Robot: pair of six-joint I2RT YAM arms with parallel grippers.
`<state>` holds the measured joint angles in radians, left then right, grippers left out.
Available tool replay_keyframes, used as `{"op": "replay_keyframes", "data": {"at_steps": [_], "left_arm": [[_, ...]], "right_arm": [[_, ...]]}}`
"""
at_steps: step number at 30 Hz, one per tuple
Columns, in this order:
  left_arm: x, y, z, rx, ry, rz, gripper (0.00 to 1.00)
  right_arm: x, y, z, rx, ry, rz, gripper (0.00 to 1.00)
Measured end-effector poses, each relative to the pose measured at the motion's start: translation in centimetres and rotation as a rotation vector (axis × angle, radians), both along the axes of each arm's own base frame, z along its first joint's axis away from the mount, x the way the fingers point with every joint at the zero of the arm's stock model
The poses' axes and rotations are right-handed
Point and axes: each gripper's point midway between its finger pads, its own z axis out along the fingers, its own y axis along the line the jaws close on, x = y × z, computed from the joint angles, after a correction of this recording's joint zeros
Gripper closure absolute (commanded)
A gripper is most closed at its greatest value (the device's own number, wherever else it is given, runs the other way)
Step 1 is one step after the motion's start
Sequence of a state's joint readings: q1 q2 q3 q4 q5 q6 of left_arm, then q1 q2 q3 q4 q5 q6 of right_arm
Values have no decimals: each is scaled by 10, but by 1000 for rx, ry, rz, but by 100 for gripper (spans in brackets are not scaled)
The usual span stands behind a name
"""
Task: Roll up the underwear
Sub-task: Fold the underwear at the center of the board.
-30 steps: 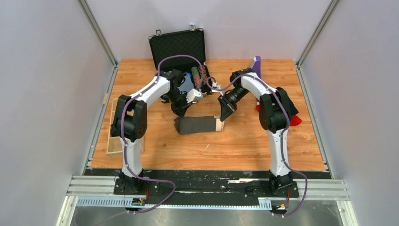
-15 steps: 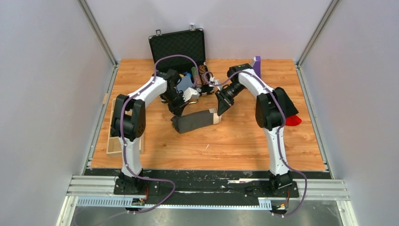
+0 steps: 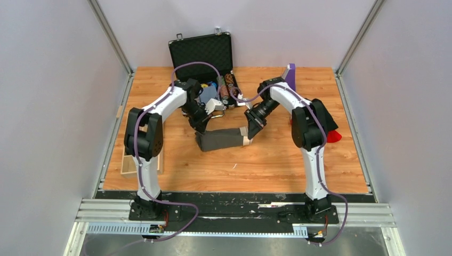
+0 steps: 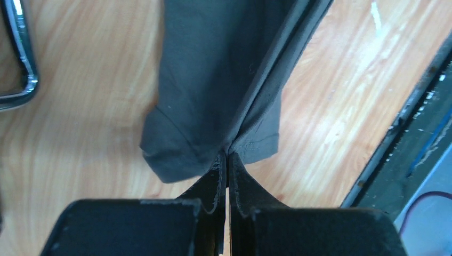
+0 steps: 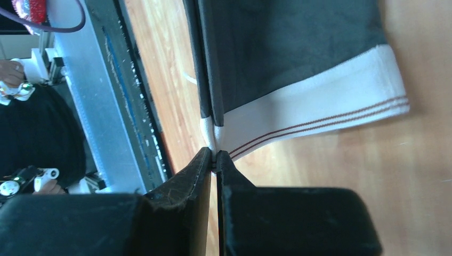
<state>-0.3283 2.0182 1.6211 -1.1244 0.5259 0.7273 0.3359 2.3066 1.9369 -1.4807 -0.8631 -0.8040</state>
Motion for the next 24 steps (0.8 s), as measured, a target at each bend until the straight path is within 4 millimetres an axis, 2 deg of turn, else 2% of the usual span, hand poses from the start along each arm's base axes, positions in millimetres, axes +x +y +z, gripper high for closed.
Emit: {"op": "replay_keyframes", "data": {"at_steps": [3, 9, 11, 13, 15, 18, 21, 24], "left_arm": [[-15, -4, 6, -41, 40, -1, 100], [-67, -7, 18, -96, 133, -40, 100], [-84, -8, 22, -104, 147, -61, 100], [-94, -7, 28, -104, 143, -83, 100], [-91, -6, 30, -98, 126, -94, 100], [-76, -6, 34, -87, 100, -100, 100], [-54, -8, 35, -82, 58, -111, 100], [-42, -10, 35, -79, 55, -116, 100]], "right_arm": [[-19, -3, 4, -10, 36, 4, 100], [-73, -10, 22, -44, 127, -14, 100], [-79, -9, 33, -44, 112, -14, 100], [-71, -6, 43, -37, 86, -16, 100], [-56, -2, 46, -31, 71, -25, 100], [-33, 0, 36, -27, 67, -47, 100], [-20, -6, 21, -40, 103, -83, 100], [-7, -10, 9, -47, 136, -119, 100]]}}
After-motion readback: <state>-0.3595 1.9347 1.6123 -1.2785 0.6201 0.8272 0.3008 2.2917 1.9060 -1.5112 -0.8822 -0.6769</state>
